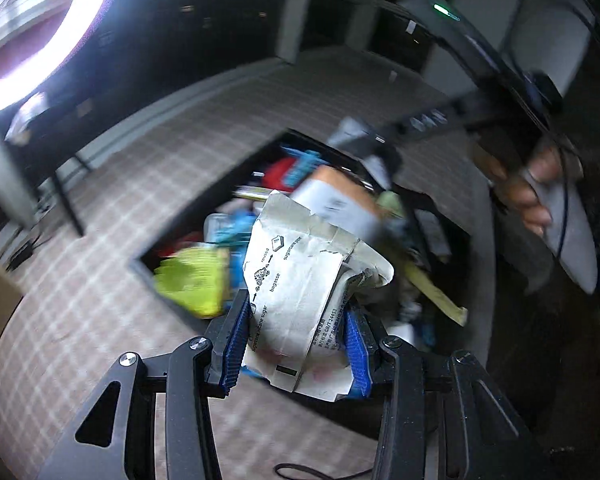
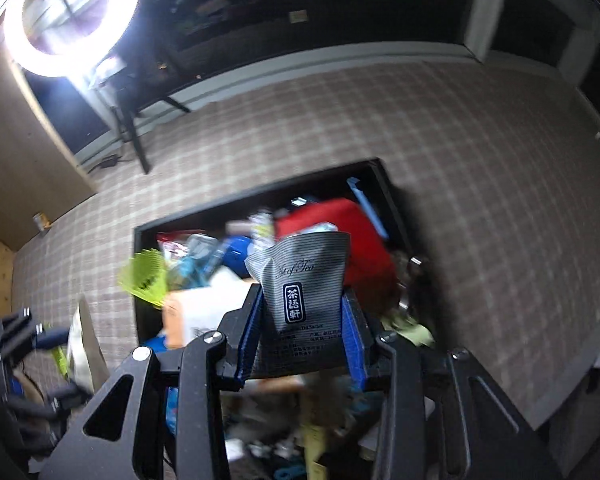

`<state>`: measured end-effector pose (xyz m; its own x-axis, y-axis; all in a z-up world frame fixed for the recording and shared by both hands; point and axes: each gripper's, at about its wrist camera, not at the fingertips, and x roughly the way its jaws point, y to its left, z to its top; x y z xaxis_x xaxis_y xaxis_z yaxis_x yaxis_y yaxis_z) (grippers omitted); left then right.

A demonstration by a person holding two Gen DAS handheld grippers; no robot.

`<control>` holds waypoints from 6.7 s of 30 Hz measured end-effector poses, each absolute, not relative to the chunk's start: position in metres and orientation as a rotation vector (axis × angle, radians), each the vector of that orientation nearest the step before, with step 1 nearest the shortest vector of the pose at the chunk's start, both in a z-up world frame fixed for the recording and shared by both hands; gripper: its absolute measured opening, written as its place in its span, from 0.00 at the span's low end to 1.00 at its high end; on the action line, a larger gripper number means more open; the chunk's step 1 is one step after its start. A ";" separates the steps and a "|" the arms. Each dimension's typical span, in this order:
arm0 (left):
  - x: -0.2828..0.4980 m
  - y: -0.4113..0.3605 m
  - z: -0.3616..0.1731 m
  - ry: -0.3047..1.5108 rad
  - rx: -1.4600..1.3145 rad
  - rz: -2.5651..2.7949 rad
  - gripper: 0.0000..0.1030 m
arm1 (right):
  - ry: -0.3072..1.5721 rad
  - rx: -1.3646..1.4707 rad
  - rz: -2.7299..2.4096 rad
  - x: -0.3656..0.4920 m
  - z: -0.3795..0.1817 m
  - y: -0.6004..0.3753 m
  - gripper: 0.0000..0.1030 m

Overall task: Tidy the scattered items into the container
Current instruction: 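Carry the wrapper and tea sachet over the black box and release them, then move both grippers to the yellow-green tube on the rug, then grasp the yellow-green tube with the left gripper, then carry the tube over the black box and open the left gripper, then move the left gripper to the snack packet by the cabinet and grasp it, then carry the snack packet over the black box and open the left gripper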

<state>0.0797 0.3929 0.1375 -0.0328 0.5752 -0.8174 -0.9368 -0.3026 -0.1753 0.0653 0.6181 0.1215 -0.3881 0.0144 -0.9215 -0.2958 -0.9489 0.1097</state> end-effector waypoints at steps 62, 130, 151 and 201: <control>0.007 0.020 -0.006 -0.591 -1.852 2.225 0.30 | -0.036 -2.449 2.835 0.016 0.011 0.193 0.30; 0.090 0.518 0.145 0.003 -1.379 1.868 0.06 | 0.582 -1.720 2.667 0.132 0.128 0.617 0.17; 0.008 0.316 0.130 0.006 -1.488 2.287 0.37 | 0.441 -1.659 2.773 0.139 0.134 0.592 0.29; -0.282 0.032 -0.030 -0.070 -1.712 2.631 0.40 | 0.404 -1.546 2.224 0.184 0.119 0.498 0.55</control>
